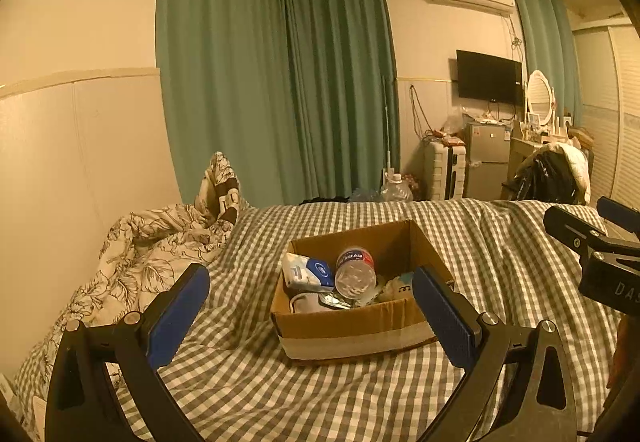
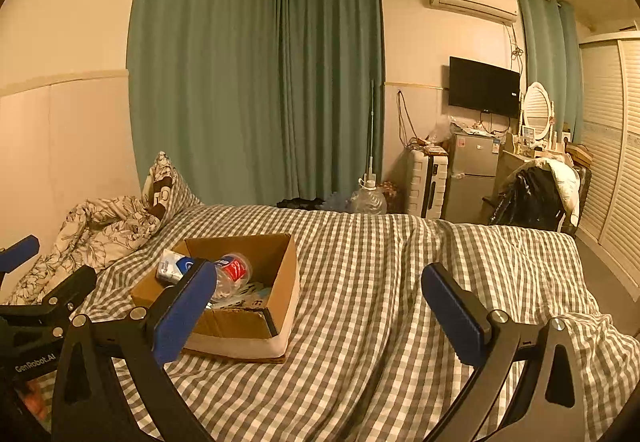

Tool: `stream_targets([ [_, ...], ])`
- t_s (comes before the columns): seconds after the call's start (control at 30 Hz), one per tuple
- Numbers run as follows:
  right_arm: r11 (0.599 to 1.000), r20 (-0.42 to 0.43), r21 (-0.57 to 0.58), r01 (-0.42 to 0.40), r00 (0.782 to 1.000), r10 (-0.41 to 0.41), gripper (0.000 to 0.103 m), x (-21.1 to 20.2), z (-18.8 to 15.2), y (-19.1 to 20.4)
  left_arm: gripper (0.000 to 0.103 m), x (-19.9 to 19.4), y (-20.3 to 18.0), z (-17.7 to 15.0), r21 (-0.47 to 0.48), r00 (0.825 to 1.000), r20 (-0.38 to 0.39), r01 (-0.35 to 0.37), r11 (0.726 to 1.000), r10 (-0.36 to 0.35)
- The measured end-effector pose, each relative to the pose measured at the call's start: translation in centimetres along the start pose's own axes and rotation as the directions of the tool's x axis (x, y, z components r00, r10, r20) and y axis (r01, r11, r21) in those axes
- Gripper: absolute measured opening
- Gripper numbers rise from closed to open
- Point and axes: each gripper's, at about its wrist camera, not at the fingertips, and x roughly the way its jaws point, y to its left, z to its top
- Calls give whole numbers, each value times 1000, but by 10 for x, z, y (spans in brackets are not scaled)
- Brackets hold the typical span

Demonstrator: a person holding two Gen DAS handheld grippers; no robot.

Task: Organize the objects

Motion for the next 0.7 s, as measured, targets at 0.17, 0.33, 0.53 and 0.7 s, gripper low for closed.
stream_targets([
  [0.17, 1000, -9, 8, -2, 1000, 2, 103, 0, 0, 0, 103, 2, 3, 0, -9, 1000, -7, -3, 1000, 3],
  [0.33, 1000, -10, 9, -2, 1000, 2, 103, 0, -1, -1, 103, 4, 5, -1, -12, 1000, -12, -8, 1000, 7],
  [0.53, 1000, -17, 9, -7, 1000, 7, 103, 1, -1, 1, 103, 6, 8, -1, -18, 1000, -19, -7, 1000, 7],
  [0.7, 1000, -21, 3, -12, 1000, 12, 103, 2, -1, 3, 103, 7, 7, -3, -17, 1000, -27, -10, 1000, 10],
])
